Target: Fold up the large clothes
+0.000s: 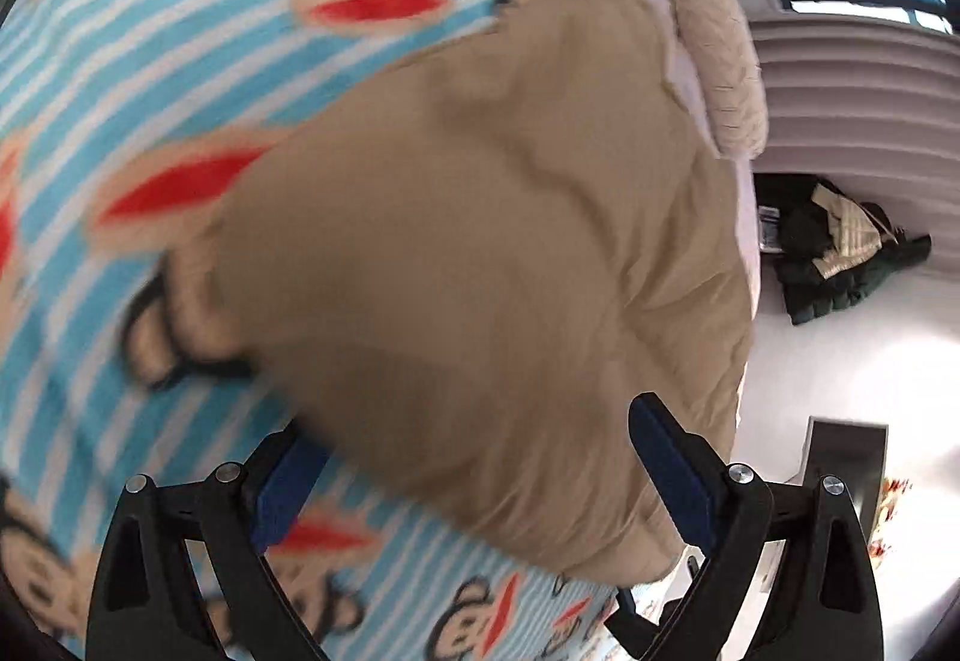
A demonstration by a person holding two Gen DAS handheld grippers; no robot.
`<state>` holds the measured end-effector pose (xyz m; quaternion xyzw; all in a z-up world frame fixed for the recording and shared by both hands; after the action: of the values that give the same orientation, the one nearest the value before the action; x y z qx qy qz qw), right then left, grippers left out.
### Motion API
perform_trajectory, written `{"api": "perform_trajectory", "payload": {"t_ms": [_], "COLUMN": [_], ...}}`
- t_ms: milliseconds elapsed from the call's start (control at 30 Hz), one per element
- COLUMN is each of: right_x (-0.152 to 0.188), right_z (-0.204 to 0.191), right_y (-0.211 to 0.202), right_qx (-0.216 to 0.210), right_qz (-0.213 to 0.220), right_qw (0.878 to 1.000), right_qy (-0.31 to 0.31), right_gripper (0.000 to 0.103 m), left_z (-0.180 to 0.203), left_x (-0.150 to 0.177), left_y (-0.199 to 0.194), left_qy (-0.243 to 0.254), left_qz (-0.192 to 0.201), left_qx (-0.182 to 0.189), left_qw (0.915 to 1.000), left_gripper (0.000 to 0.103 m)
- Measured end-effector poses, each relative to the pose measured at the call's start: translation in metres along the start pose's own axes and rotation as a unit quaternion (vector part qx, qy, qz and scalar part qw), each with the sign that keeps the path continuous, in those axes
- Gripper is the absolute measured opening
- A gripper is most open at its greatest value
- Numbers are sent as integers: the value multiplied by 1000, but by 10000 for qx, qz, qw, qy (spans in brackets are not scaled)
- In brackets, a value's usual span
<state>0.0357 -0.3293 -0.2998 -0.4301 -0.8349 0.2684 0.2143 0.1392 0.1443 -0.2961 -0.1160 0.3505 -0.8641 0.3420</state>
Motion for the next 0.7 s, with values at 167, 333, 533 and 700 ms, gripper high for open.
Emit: {"api": "perform_trajectory", "payload": {"t_ms": [167,333,533,700], "right_x": [-5,-13,-8,4], "right_z": [-10,-16,-5,-25], "right_y": [35,58,52,32], "right_qx": [-396,-560,-443,-499], "right_qz": [-71,-74,-255,-291], "right_qw": [9990,9975,9957,9979], "right_qy": [203,424,771,299], "right_gripper": [87,93,33,23], "left_z": [14,16,41,70], "left_x": [-22,-30,-23,-7], "left_y": [27,26,-6,-40], "left_qy": [277,282,1273,2149], "left_qz": [124,325,446,696], "left_qx": [-308,-411,-643,-973], "left_qw": [9991,9982,9888,9693], "left_gripper": [97,46,19,19]}}
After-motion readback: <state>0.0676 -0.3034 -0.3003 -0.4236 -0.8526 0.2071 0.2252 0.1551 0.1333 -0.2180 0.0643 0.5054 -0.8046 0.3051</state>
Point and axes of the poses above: each gripper's, at about its wrist camera, not at the fingertips, and y roughly the way its jaws point, z to its right, x to its underside, the point moved 8 cm from there along y, roughly the way its jaws point, and after that the axes turned 6 degrees about z, right-handed, at the moved point
